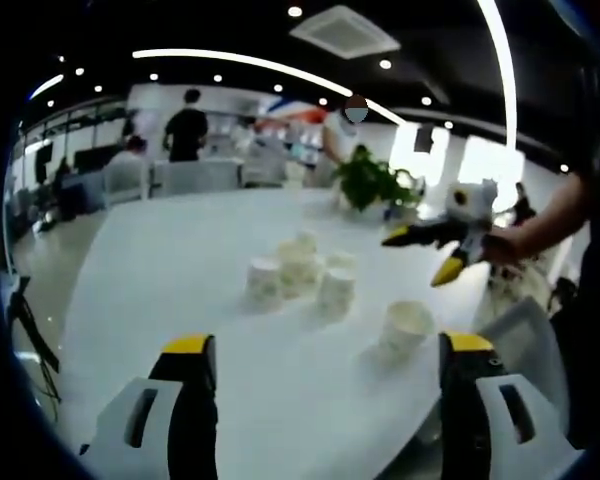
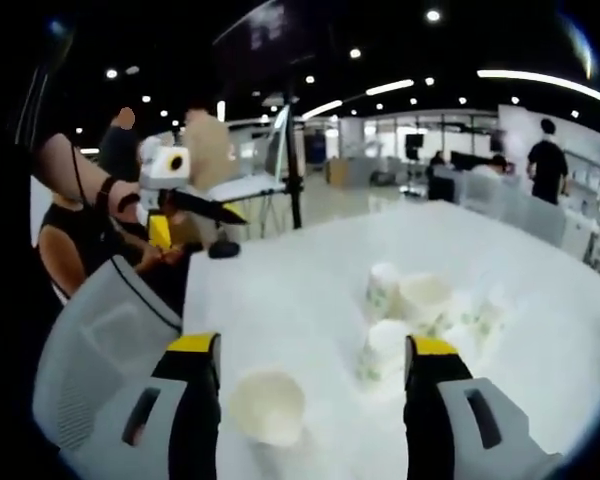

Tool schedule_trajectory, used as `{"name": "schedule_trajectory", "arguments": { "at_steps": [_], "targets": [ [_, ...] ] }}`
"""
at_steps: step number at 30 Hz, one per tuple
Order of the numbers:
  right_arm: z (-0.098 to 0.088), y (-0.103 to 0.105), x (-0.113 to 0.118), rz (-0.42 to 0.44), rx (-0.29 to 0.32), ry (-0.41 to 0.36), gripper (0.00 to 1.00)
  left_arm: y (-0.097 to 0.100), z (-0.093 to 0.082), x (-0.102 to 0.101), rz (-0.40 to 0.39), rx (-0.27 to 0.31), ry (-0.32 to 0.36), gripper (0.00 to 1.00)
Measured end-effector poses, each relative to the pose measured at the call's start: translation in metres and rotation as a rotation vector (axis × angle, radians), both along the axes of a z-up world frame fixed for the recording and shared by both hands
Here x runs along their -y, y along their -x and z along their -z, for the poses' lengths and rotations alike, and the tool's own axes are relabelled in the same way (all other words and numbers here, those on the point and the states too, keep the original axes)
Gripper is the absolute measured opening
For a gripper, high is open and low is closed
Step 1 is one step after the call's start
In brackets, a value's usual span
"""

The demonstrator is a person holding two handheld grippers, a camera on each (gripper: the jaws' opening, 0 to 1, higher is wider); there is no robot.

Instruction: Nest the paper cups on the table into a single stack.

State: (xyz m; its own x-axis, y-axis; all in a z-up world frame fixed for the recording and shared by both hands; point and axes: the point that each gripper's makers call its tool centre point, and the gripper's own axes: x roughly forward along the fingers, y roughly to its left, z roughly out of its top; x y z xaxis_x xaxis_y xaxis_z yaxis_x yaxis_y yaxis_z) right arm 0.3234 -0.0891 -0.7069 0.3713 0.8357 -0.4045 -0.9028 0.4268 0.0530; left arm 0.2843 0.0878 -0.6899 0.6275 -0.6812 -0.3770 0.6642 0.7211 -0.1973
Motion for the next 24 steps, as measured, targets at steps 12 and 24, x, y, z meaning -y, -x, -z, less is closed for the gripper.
{"name": "schedule_trajectory", "arguments": {
  "at_steps": [12,24],
  "targets": [
    [0.001,-0.015,-0.001,0.005,-0.004,0.007,0.72,0.002,0.002,-0.002,-0.005,-0.008,0.0,0.91],
    [0.004,-0.032,-0.003,0.0,0.004,0.025,0.71,0.002,0.004,-0.007,-0.014,-0.011,0.002,0.91]
  ]
}}
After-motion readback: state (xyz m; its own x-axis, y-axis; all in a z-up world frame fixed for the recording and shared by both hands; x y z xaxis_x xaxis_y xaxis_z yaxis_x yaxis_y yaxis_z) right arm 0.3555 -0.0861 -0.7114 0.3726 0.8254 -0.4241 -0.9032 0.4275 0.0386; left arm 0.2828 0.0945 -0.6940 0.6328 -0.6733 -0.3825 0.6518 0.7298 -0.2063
